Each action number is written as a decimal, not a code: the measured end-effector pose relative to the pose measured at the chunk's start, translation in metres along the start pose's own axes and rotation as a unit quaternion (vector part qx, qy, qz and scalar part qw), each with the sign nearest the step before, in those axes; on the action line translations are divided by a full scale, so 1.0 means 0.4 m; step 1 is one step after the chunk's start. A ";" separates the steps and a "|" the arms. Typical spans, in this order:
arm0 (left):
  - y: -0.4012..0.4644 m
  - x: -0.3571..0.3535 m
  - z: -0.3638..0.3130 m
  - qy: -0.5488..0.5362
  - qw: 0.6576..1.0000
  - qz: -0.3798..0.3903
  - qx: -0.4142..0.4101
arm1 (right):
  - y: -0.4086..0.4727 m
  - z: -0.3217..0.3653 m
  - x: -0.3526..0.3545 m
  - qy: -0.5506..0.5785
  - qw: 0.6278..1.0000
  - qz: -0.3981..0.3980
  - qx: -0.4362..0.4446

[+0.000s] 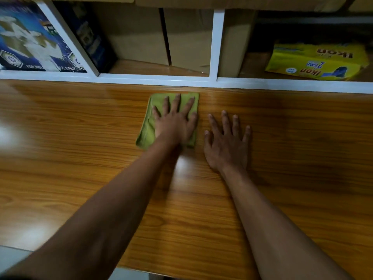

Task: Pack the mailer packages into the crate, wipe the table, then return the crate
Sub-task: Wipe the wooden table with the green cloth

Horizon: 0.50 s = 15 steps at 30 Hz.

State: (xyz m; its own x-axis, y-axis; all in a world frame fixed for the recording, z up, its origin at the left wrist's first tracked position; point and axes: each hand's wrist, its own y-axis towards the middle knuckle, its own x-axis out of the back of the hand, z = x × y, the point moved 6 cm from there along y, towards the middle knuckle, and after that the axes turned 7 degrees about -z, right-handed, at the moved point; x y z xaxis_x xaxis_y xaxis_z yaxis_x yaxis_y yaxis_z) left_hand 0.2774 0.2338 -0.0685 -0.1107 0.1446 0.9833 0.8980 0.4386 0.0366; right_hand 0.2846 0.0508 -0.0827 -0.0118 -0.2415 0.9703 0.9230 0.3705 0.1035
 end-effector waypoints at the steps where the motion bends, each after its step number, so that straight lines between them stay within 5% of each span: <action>1: 0.048 -0.001 0.004 -0.002 1.000 0.008 0.007 | -0.001 0.000 0.000 0.000 1.000 0.000 0.000; 4: 0.058 -0.008 0.011 0.008 1.000 0.015 0.016 | -0.005 0.003 0.004 -0.005 1.000 -0.003 0.006; 11: -0.533 0.050 0.036 -0.026 1.000 -0.005 -0.004 | -0.071 0.022 0.035 0.011 0.999 0.038 0.006; 15: -0.596 0.044 0.043 -0.014 1.000 0.000 -0.001 | -0.203 0.040 0.041 -0.006 0.998 0.053 0.021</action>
State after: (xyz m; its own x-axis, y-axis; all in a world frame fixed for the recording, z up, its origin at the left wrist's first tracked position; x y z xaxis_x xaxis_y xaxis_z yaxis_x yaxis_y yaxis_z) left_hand 0.0542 0.1470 -0.0628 -0.1233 0.1693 0.9778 0.8990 0.4363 0.0379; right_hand 0.2034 0.0309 -0.0715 0.0810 -0.1877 0.9789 0.9020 0.4317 0.0082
